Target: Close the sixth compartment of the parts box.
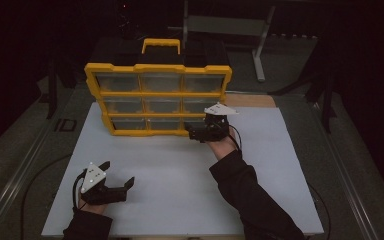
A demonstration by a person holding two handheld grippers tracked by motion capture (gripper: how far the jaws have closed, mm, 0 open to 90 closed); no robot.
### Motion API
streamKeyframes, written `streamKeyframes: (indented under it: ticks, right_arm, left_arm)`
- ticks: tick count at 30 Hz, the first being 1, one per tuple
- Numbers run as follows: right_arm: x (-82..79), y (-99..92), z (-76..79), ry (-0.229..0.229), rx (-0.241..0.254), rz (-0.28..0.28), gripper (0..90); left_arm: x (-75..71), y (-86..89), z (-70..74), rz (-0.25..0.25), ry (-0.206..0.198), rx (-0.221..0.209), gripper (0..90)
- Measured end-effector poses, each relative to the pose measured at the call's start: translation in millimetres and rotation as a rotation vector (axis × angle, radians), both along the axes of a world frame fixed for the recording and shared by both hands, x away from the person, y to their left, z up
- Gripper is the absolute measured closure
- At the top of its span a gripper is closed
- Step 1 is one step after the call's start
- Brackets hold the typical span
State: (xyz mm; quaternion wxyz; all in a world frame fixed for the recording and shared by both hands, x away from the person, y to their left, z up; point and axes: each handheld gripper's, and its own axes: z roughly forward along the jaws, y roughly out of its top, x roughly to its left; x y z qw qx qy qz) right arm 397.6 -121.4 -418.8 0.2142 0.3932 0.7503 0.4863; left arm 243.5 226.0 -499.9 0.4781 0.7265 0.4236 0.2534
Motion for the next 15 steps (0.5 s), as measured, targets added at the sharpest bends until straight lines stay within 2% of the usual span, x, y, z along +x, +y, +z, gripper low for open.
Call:
streamKeyframes:
  ticks: [4, 8, 15]
  right_arm:
    - [-2.4, -2.2, 5.7, -0.018, 0.012, 0.024, 8.9]
    - [-6.1, -5.0, 12.5, -0.045, 0.002, 0.05, 8.9]
    - [-12.5, -12.9, 19.9, -0.044, 0.02, 0.099, 10.5]
  left_arm:
    - [-0.4, -0.1, 0.0, -0.003, 0.002, 0.002, 0.0]
    - [-0.5, -0.2, -0.2, -0.003, 0.001, 0.001, 0.0]
    - [0.0, -1.5, -1.1, -0.006, 0.004, 0.008, 0.0]
